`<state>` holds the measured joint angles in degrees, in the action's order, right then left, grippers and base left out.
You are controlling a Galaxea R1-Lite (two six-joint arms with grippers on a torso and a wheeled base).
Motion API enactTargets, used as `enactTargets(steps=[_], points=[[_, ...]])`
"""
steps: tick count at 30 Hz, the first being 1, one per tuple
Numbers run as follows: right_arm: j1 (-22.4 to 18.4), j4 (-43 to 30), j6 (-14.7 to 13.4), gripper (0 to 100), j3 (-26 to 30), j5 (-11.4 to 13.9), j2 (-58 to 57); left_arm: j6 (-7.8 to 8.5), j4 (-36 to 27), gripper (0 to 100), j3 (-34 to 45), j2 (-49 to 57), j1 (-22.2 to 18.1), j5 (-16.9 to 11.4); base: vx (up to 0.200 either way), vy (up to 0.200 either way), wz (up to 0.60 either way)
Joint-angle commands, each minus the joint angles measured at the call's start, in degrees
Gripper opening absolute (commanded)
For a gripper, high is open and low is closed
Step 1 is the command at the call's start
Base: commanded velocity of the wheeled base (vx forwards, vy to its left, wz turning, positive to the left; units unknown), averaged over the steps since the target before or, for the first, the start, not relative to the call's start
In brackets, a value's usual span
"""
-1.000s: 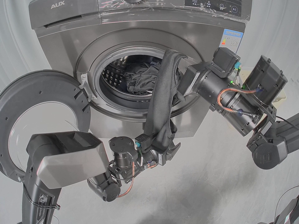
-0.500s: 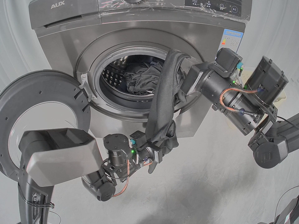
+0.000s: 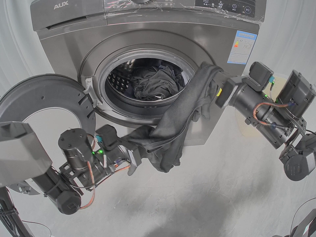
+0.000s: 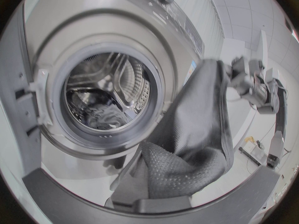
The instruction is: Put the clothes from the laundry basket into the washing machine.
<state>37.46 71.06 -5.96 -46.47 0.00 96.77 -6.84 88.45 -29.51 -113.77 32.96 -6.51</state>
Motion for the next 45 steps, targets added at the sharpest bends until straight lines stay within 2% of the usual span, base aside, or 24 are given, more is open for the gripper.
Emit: enactTargets(steps=[1, 2, 4, 6, 13, 27, 33, 40, 45], points=[[-3.62, 0.13, -2.74, 0, 8.06, 0.09, -6.42, -0.54, -0.04, 0, 3.50, 11.29, -4.93, -0.35, 0.000, 0.000, 0.00], [-3.62, 0.13, -2.83, 0, 8.33, 0.09, -6.51, -0.54, -0.04, 0, 3.59, 11.56, -5.01, -0.35, 0.000, 0.000, 0.00], [-4.06, -0.39, -5.46, 0, 10.79, 0.26, -6.77, -2.04, -0.04, 0, 4.11, 14.55, -5.89, -0.43, 0.000, 0.000, 0.00], [-4.50, 0.04, -5.73, 0, 10.79, 0.09, -6.33, -3.18, -0.21, 0, 3.32, 15.34, -5.89, -0.43, 0.000, 0.000, 0.00], [-7.75, 0.04, -5.55, 0, 11.84, 0.88, -6.24, -3.44, -0.12, 0, 0.07, 17.18, -6.07, -0.35, 0.000, 0.000, 0.00], [-7.84, 0.31, -4.85, 0, 9.64, 0.18, -5.98, -3.44, -0.12, 0, -1.60, 18.50, -6.95, -0.17, 0.000, 0.000, 0.00], [-7.93, 0.22, -4.59, 0, 10.00, -1.93, -5.98, -3.44, -0.12, 0, -1.42, 18.77, -6.95, -0.17, 0.000, 0.000, 0.00], [-9.51, 0.22, -4.32, 0, 9.38, -2.02, -6.42, -3.44, -0.56, 0, -1.78, 19.73, -8.53, -0.35, 0.000, 0.000, 0.00], [-8.99, 0.22, -4.32, 0, 9.64, -2.11, -6.77, -3.44, -0.74, 0, -1.51, 20.35, -7.91, -0.35, 0.000, 0.000, 0.00]])
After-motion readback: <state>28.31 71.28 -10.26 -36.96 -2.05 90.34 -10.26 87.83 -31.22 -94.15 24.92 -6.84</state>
